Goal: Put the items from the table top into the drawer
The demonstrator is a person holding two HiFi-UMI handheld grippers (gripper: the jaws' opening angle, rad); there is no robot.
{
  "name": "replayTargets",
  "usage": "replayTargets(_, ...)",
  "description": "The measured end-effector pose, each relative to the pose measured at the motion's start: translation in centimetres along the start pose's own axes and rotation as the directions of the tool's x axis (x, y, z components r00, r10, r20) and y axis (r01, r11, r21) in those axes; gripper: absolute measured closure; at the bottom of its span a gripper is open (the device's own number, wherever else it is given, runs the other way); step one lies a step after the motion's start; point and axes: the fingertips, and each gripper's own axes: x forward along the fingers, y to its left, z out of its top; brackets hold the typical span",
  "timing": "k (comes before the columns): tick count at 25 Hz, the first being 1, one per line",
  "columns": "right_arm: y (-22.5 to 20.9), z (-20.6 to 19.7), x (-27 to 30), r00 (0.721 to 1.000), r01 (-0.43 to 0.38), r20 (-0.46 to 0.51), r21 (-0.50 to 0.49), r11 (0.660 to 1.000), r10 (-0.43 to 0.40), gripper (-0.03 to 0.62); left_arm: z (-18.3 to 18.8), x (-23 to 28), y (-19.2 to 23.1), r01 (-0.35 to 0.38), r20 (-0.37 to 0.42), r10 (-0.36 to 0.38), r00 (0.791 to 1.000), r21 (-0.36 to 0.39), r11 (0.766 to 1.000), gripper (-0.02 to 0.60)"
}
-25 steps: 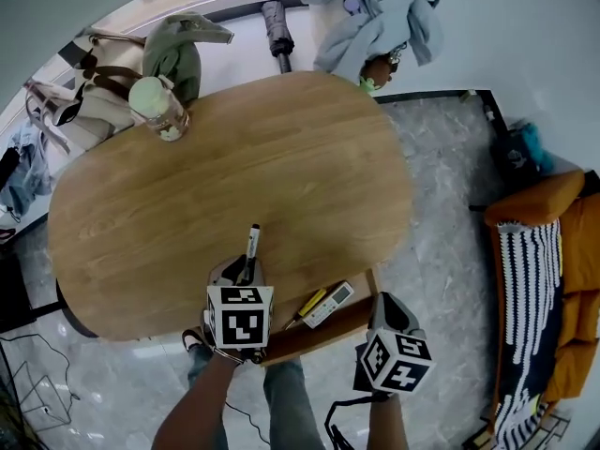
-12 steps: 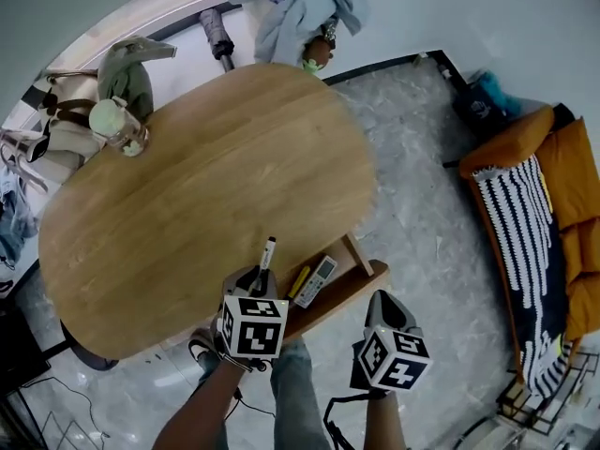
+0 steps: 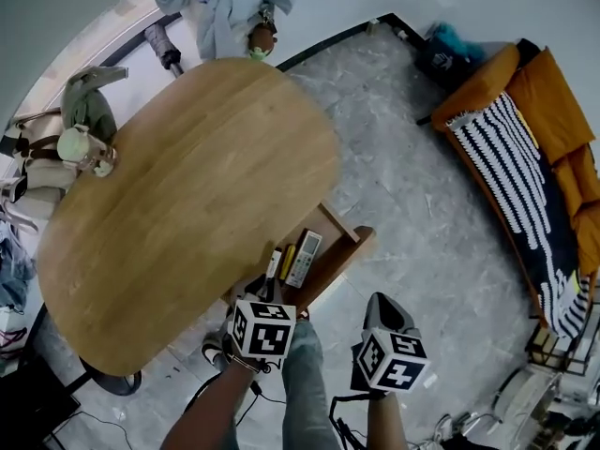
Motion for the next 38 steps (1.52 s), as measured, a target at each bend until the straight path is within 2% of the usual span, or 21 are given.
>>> replayTargets(11, -3.1, -3.5, -1.8, 0.998, 0.069, -0.010, 0.076, 0.995, -0.068, 0.589, -2.0, 1.9, -0.3, 0.016, -0.031, -0.014, 0.999, 0.063, 0.998, 0.515)
replayTargets(13, -3.3, -3.5, -1.9, 0.998, 0.070, -0.004, 0.085, 0.994, -0.070, 0.589, -2.1, 2.0, -0.2, 0.014, -0.025, -0.012, 1.000, 0.069, 0.998, 0.462)
replayTargets(22, -2.5, -2.8, -1.7, 0.998, 0.054, 0.005, 0.082, 0.995, -0.055, 0.589, -1.8, 0.6, 0.2, 0.010, -0.008, -0.009, 1.000, 0.042, 0.999, 0.459)
replayTargets(27, -1.6, -0.9, -2.0, 0.999, 0.030, 0.029, 0.078, 0.996, -0.032, 0.589, 0.8, -2.7, 1.8, -0.027, 0.071, 0.027, 0.997, -0.010, 1.000, 0.465)
replayTargets(31, -0.5, 1.8, -3.7, 0.998, 0.001, 0.058, 0.068, 0.998, -0.005, 0.589, 3.7, -7.4, 3.4, -0.051, 0.142, 0.060, 0.988, -0.065, 0.997, 0.477)
replayTargets(34, 0.4, 4.5, -5.8, 0.996, -0.015, 0.093, 0.034, 0.999, 0.011, 0.589, 6.6, -12.1, 4.7, -0.075, 0.223, 0.095, 0.970, -0.097, 0.992, 0.495)
replayTargets(38, 0.9, 8.2, -9.8, 0.989, -0.020, 0.146, -0.003, 1.000, 0.021, 0.589, 10.7, -19.3, 5.8, -0.081, 0.353, 0.131, 0.927, -0.153, 0.985, 0.538)
